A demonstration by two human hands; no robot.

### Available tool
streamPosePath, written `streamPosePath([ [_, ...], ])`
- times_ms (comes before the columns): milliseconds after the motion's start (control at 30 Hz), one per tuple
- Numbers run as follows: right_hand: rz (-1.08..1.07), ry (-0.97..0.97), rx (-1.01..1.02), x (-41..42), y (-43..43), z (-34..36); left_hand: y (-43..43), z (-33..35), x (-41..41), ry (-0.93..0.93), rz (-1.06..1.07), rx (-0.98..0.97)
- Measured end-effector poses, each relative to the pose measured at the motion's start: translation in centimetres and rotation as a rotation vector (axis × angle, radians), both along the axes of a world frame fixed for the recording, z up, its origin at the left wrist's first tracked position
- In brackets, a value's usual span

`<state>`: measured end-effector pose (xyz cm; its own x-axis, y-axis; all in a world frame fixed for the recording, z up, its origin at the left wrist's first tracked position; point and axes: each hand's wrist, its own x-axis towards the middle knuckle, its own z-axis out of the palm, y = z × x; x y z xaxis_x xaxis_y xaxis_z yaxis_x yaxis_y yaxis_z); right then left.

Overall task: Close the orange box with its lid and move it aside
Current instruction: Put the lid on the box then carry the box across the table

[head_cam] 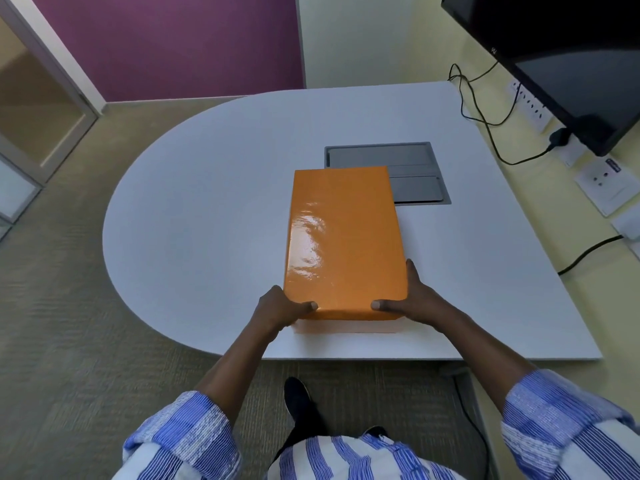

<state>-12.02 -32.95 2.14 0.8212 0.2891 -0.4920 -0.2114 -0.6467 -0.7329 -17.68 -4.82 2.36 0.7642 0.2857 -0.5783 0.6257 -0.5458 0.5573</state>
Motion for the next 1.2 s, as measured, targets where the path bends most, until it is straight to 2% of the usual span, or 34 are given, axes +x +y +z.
streamPosePath([
  [133,0.026,0.007,-0.067,0.6,0.1,-0.1,0.1,0.0,0.5,0.015,-0.050,0.000],
  [267,-0.034,0.040,-0.019,2.4,0.3,0.1,1.3,-0.2,2.4,0.075,-0.068,-0.095],
  [533,-0.253,-0.010,0.020,11.4,3.5,1.4,3.3,0.1,14.0,-0.108,0.163,-0.192],
  [633,-0.419,0.059,0.035,15.6,4.8,1.2,3.8,0.0,18.8,-0.135,0.257,-0.270],
  [767,-0.602,0.160,0.043,20.2,6.1,0.4,4.1,-0.6,23.5,-0.079,0.375,-0.390],
  [967,-0.677,0.352,0.228,21.6,5.6,-1.1,4.8,-3.1,24.5,-0.002,0.372,-0.510],
  [1100,-0.685,0.255,0.114,21.4,5.6,-2.1,4.8,-4.5,24.5,-0.032,0.389,-0.491],
  [1200,-0.700,0.247,0.092,21.4,5.8,-1.9,5.0,-4.3,24.8,0.016,0.407,-0.556],
])
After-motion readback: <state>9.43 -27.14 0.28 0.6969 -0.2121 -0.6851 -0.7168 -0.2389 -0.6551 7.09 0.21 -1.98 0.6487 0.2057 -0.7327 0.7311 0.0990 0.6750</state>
